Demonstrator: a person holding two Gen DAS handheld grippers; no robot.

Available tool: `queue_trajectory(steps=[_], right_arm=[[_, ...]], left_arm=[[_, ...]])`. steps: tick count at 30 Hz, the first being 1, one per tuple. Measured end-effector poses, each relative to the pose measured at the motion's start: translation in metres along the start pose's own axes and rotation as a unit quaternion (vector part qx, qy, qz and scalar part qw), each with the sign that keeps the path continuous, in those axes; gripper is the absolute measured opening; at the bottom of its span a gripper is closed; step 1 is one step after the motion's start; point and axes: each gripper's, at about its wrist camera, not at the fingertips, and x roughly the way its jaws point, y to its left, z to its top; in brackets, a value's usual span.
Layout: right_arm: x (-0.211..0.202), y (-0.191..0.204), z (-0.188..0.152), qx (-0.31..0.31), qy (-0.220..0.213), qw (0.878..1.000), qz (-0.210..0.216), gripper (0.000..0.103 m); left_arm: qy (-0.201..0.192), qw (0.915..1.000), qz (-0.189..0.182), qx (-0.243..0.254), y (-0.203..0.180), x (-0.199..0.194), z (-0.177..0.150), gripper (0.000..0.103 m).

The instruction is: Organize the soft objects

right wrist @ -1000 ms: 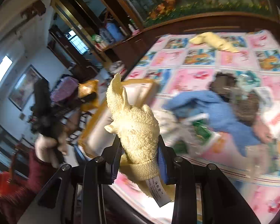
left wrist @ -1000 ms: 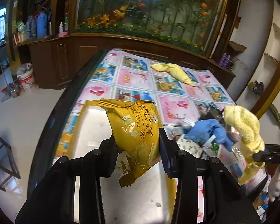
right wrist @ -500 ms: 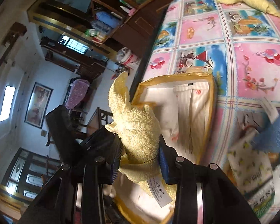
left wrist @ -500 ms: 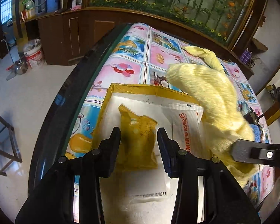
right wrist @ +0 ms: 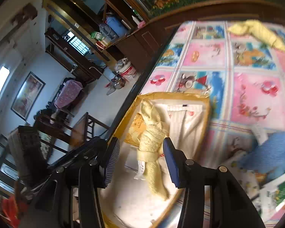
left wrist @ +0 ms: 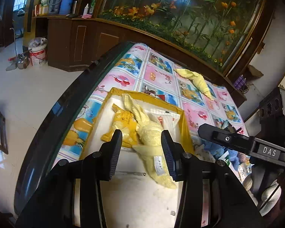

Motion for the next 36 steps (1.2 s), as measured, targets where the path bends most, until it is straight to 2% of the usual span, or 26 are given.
queue_trajectory(steps=[4,7,9,10,12,13,15,16,17,18,20,22,24,29,33,36], right_arm=[[-0.029,0.005,-0.012,-0.043,-0.033,0.998,-0.020,0.047],[-0.052,0.000,-0.034,-0.057,-0.054,0.996,-0.038,0.047],[-0.074,-0.011,-0.056,-0.057,-0.086,0.993,-0.053,0.047],[-0.086,-0.016,-0.069,-0.057,-0.106,0.991,-0.066,0.050],[-0.093,-0.021,-0.067,-0.058,-0.116,0.988,-0.085,0.054],[-0.097,-0.024,-0.056,-0.051,-0.118,0.988,-0.081,0.054],[-0.114,-0.029,-0.042,-0.027,-0.138,0.988,-0.061,0.054],[-0.126,-0.033,-0.041,-0.016,-0.154,0.987,-0.047,0.055],[-0.139,-0.038,-0.044,-0.014,-0.169,0.985,-0.039,0.057],[-0.148,-0.043,-0.050,-0.020,-0.181,0.982,-0.045,0.061],[-0.163,-0.057,-0.065,-0.032,-0.195,0.975,-0.101,0.065],[-0.170,-0.084,-0.077,-0.018,-0.184,0.971,-0.153,0.065],[-0.177,-0.112,-0.087,0.012,-0.172,0.969,-0.175,0.065],[-0.186,-0.155,-0.101,0.059,-0.143,0.968,-0.197,0.065],[-0.185,-0.167,-0.107,0.072,-0.140,0.969,-0.189,0.065],[-0.184,-0.172,-0.113,0.079,-0.139,0.971,-0.177,0.065]], left_arm=[[-0.021,0.9993,-0.028,-0.014,-0.023,-0.018,-0.017,0.042],[-0.042,0.9971,-0.063,-0.007,-0.040,-0.030,-0.027,0.042],[-0.052,0.9952,-0.082,0.002,-0.051,-0.038,-0.032,0.042],[-0.058,0.9947,-0.084,0.010,-0.057,-0.040,-0.034,0.043],[-0.057,0.9960,-0.067,0.018,-0.070,-0.039,-0.032,0.046],[-0.045,0.9970,-0.061,0.012,-0.074,-0.037,-0.031,0.046],[-0.027,0.9966,-0.078,0.001,-0.082,-0.039,-0.032,0.046],[-0.031,0.9960,-0.084,0.004,-0.086,-0.042,-0.035,0.048],[-0.036,0.9961,-0.080,0.011,-0.089,-0.045,-0.038,0.055],[-0.040,0.9966,-0.071,0.016,-0.091,-0.045,-0.041,0.061],[-0.027,0.9965,-0.077,0.014,-0.093,-0.039,-0.045,0.061],[-0.003,0.9952,-0.097,0.008,-0.097,-0.029,-0.051,0.061],[0.013,0.9947,-0.101,0.015,-0.105,-0.020,-0.059,0.061],[0.065,0.9897,-0.112,0.062,-0.140,0.004,-0.084,0.061],[0.102,0.9831,-0.085,0.126,-0.173,0.035,-0.103,0.061],[0.104,0.9789,-0.041,0.171,-0.190,0.061,-0.109,0.061]])
